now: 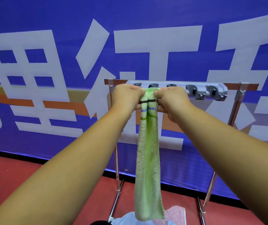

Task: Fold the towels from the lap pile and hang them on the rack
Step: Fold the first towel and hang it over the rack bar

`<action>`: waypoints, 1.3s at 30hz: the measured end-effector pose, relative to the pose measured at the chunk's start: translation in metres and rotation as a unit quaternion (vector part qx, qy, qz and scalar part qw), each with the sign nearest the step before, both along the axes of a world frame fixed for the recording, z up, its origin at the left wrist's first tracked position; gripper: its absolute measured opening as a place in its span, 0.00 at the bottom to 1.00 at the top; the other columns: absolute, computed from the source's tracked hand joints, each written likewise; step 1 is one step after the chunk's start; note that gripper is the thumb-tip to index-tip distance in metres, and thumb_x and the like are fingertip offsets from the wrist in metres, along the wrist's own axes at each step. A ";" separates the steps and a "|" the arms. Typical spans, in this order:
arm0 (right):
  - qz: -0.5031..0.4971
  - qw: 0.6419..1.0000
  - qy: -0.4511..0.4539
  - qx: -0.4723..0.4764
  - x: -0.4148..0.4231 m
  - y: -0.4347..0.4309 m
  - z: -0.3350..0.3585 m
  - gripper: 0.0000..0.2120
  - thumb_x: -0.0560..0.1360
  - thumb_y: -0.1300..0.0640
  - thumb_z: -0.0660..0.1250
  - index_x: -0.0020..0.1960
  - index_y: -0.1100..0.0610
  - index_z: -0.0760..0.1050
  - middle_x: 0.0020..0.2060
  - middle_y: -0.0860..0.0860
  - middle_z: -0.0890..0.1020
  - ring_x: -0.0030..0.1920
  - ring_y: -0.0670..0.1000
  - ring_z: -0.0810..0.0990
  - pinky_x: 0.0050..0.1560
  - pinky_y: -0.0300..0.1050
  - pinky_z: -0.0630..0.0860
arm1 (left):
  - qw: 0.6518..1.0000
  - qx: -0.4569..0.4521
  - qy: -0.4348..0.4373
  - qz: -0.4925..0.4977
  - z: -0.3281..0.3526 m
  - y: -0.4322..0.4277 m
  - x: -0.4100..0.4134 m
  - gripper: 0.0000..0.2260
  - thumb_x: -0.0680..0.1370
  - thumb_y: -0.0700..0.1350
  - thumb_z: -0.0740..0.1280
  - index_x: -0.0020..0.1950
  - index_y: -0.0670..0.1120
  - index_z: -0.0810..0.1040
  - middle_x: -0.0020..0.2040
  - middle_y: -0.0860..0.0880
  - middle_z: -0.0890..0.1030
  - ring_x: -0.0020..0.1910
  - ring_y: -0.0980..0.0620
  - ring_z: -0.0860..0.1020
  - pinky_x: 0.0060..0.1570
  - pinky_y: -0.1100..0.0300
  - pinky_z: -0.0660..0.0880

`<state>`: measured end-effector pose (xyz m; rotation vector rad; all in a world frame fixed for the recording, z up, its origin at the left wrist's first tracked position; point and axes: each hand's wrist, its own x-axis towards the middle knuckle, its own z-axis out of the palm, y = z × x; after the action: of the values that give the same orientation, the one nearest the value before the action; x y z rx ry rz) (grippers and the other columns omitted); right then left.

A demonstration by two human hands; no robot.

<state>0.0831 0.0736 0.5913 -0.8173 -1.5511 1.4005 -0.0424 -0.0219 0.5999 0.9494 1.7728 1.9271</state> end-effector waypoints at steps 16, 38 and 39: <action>0.053 0.995 0.001 0.081 0.004 -0.019 0.005 0.12 0.74 0.67 0.65 0.44 0.58 0.87 0.34 0.55 0.86 0.39 0.54 0.87 0.57 0.64 0.85 | 0.971 0.003 0.230 0.072 -0.003 0.007 0.021 0.10 0.77 0.41 0.73 0.55 0.53 0.88 0.48 0.52 0.87 0.41 0.57 0.86 0.37 0.72 0.79; 0.130 0.978 0.158 -0.041 0.016 -0.011 0.026 0.13 0.86 0.66 0.59 0.64 0.70 0.79 0.55 0.65 0.87 0.53 0.60 0.89 0.52 0.54 0.87 | 0.977 -0.039 0.008 -0.209 -0.038 -0.012 -0.012 0.20 0.75 0.54 0.78 0.65 0.48 0.83 0.59 0.47 0.88 0.60 0.46 0.85 0.64 0.46 0.78; 0.128 0.978 0.160 -0.042 0.016 -0.011 0.026 0.13 0.86 0.67 0.59 0.64 0.70 0.79 0.55 0.64 0.87 0.51 0.58 0.89 0.51 0.54 0.87 | 0.972 -0.049 0.007 -0.231 -0.040 -0.013 -0.011 0.20 0.76 0.53 0.78 0.65 0.48 0.84 0.59 0.47 0.88 0.60 0.45 0.85 0.65 0.45 0.77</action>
<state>0.0994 0.0628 0.6175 -0.4199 -1.3873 1.7003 -0.0538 -0.0346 0.5603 1.2143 1.4714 1.5270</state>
